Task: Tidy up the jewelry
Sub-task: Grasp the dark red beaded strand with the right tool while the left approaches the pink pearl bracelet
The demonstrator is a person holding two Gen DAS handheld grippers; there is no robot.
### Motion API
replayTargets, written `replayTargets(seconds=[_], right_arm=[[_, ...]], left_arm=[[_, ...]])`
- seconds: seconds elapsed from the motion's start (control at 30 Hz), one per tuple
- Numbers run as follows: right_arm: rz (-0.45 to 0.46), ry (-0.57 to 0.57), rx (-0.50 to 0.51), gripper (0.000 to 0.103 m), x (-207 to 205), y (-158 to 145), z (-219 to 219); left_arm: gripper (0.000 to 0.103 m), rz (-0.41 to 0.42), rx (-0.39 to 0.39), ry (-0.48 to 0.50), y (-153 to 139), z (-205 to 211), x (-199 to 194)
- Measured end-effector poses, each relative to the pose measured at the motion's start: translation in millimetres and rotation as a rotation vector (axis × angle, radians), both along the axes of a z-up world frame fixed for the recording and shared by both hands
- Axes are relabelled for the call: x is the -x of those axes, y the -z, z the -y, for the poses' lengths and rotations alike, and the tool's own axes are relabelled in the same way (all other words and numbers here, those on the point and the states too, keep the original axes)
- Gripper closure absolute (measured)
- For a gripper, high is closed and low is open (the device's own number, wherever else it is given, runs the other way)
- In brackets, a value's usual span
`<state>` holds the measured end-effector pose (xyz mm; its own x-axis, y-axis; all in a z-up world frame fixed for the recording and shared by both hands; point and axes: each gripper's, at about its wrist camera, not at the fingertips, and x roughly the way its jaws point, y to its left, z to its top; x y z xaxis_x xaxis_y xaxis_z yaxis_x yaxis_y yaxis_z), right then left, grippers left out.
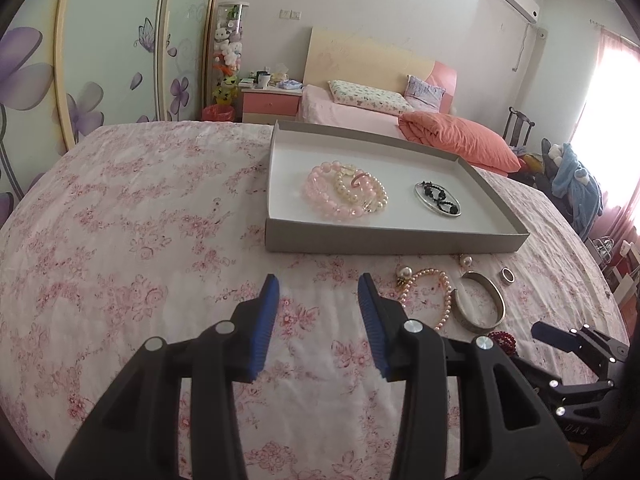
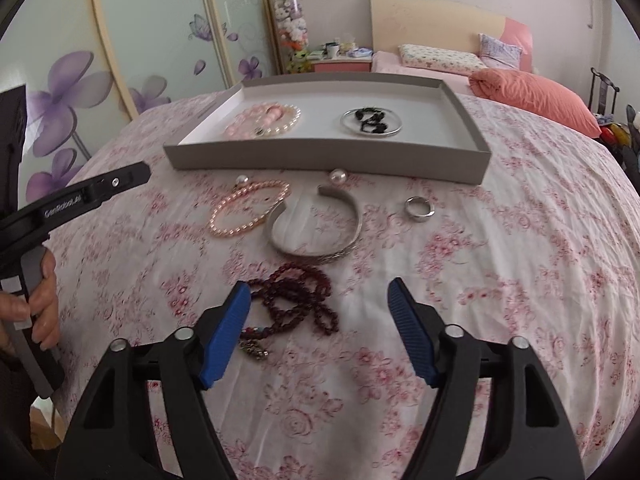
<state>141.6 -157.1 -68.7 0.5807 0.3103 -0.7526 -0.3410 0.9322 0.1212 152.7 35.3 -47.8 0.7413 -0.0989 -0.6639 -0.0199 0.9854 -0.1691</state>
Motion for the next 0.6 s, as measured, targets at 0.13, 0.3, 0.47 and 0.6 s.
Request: replayTargets(seconds=[0.13,0.3,0.47,0.6], right_arm=[[-0.006,-0.023,0.054,0.051,0,7,-12],[0.008,-0.023,0.079,0.086,4,5,-11],[0.021,0.016,0.117,0.089,5,6,4],[0.016,0.105,0.128,0.090,-5,6,28]], left_arm=[[0.062,-0.013,-0.002,0.005,2,3,-2],[0.060,-0.026,-0.009,0.028,2,11,-7],[0.058,-0.043,-0.018,0.066,4,24,-11],[0.058,-0.072,-0.033,0.102,9,38,-16]])
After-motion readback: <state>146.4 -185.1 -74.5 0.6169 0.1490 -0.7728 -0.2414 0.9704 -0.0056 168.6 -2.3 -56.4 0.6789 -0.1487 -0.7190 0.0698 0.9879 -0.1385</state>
